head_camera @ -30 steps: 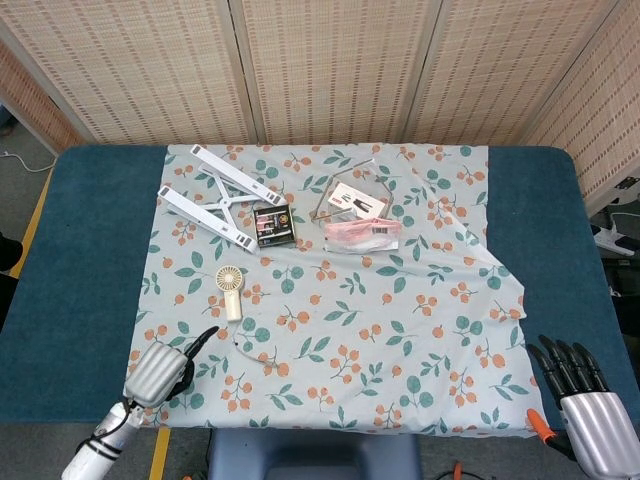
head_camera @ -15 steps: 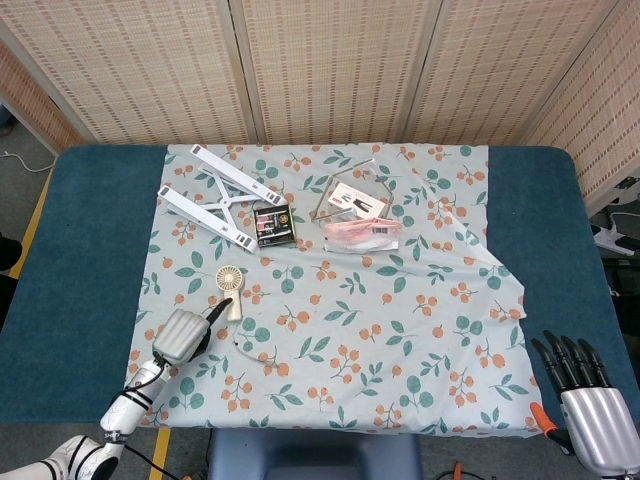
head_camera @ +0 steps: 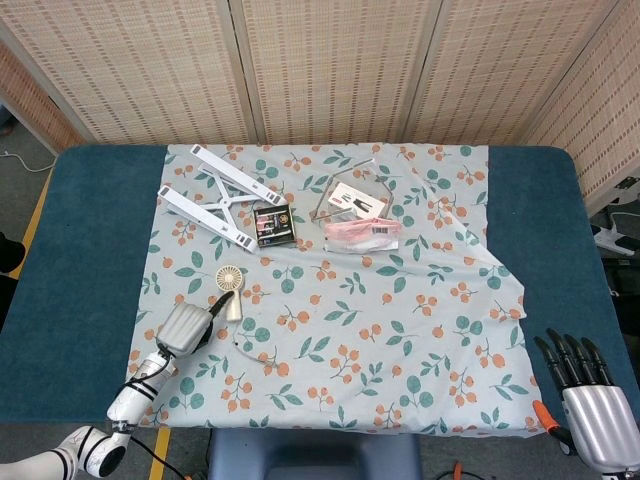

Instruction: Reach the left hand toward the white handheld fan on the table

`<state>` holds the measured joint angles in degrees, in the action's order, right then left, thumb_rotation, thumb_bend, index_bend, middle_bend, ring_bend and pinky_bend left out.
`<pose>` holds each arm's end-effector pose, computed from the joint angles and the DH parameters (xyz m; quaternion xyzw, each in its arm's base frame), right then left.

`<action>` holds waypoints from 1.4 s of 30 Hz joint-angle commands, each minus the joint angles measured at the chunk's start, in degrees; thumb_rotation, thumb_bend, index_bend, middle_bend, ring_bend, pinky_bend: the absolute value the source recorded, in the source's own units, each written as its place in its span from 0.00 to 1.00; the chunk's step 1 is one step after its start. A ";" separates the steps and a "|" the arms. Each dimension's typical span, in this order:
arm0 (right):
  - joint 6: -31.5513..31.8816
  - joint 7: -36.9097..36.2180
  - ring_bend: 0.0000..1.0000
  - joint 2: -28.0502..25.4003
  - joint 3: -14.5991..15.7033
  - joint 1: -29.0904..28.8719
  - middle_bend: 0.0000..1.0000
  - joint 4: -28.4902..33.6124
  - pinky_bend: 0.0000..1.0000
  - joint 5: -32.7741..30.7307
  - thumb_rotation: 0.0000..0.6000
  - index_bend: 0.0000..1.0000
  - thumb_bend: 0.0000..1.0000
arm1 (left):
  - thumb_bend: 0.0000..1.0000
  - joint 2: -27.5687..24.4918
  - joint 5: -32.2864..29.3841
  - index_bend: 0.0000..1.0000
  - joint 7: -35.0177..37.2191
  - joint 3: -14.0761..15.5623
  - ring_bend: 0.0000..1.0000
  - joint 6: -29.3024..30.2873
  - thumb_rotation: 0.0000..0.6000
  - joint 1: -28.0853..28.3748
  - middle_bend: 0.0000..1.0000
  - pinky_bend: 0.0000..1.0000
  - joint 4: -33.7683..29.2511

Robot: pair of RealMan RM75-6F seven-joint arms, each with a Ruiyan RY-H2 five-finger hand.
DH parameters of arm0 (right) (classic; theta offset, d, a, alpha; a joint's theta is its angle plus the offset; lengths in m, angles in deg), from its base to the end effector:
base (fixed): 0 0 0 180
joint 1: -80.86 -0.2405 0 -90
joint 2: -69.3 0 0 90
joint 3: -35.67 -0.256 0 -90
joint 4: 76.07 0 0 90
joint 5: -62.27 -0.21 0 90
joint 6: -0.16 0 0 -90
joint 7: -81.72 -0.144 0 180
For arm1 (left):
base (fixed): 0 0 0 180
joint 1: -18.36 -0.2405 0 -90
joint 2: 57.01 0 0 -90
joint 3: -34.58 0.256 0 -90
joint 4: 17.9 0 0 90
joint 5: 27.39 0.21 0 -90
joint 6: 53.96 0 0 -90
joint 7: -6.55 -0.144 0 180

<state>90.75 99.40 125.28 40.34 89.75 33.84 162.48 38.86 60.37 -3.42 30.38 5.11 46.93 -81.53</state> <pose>-0.2609 -0.0867 0.1662 0.6408 -0.3732 0.3232 0.5879 -0.2481 0.2963 -0.0404 -0.7801 -0.3074 -0.3225 0.4393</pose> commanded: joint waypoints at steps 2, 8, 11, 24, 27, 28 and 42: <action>0.04 -0.02 0.00 -0.10 0.03 -0.02 0.00 0.08 0.00 -0.19 1.00 0.00 0.19 | 0.93 0.25 -0.41 0.01 0.02 0.39 0.96 0.09 1.00 0.22 1.00 1.00 0.71; 0.03 0.09 0.00 -0.17 -0.07 -0.11 0.00 0.19 0.00 -0.68 1.00 0.00 0.19 | 0.93 0.45 -1.10 0.01 0.83 0.81 0.97 0.09 1.00 0.54 1.00 1.00 1.97; 0.29 0.10 0.00 -0.17 -0.11 -0.05 0.00 0.22 0.00 -0.81 1.00 0.00 0.19 | 0.93 0.39 -0.82 0.02 0.75 1.48 0.96 0.32 1.00 0.69 1.00 1.00 2.30; 0.32 0.06 0.00 -0.50 0.11 -0.06 0.00 0.49 0.00 -1.11 1.00 0.00 0.19 | 0.93 0.32 -0.70 0.02 0.60 2.53 0.97 2.13 1.00 0.76 1.00 1.00 1.93; 0.41 0.13 0.00 -0.54 0.14 -0.04 0.00 0.56 0.00 -1.11 1.00 0.00 0.19 | 0.93 0.27 -0.88 0.02 0.35 2.86 0.97 1.85 1.00 0.82 1.00 1.00 1.94; 0.41 0.15 0.00 -0.55 0.17 -0.02 0.00 0.59 0.00 -1.11 1.00 0.00 0.19 | 0.93 0.29 -1.02 0.02 0.18 2.91 0.97 1.71 1.00 0.85 1.00 1.00 2.00; 0.95 0.11 0.00 -0.56 0.29 0.12 0.00 0.57 0.00 -0.75 1.00 0.00 0.19 | 0.93 0.20 -1.67 0.03 -0.15 3.67 0.97 1.10 1.00 1.18 1.00 1.00 2.38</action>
<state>91.70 99.52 124.73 40.63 89.87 34.40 161.73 39.06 58.76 -3.51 34.00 6.31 48.09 -79.09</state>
